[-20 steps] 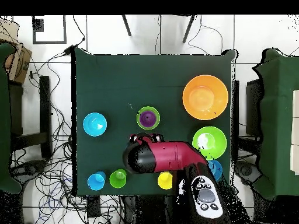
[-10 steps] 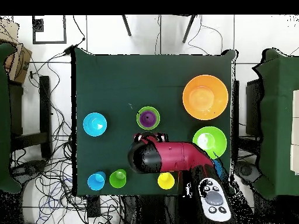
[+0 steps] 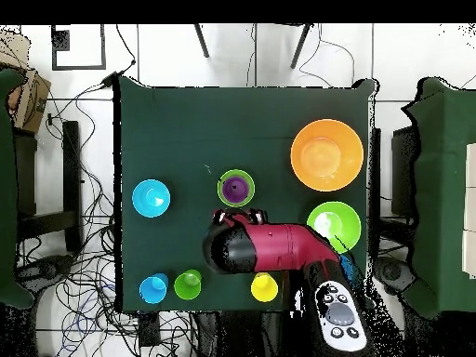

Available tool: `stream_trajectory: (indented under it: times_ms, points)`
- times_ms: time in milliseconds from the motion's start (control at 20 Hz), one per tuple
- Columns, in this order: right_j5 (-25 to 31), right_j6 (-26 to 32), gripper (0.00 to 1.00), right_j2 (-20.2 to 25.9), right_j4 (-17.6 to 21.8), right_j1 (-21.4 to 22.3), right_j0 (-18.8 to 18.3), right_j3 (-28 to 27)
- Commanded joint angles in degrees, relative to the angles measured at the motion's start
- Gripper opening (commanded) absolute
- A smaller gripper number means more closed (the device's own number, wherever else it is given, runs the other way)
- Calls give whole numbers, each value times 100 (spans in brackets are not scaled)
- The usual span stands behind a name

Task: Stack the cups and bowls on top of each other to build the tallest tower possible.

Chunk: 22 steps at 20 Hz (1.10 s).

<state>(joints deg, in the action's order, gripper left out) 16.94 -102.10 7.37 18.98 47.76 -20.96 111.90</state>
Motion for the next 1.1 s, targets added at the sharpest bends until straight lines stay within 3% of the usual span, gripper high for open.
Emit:
stream_trajectory:
  times_ms: [50,500,1100]
  points:
    - [639,-202,100,469,-183,-252,-24,-468]
    - [1176,-390,100,254,-458,-114,95,-842]
    - [1503,-711,100,-38,-572,-443,529,-1479]
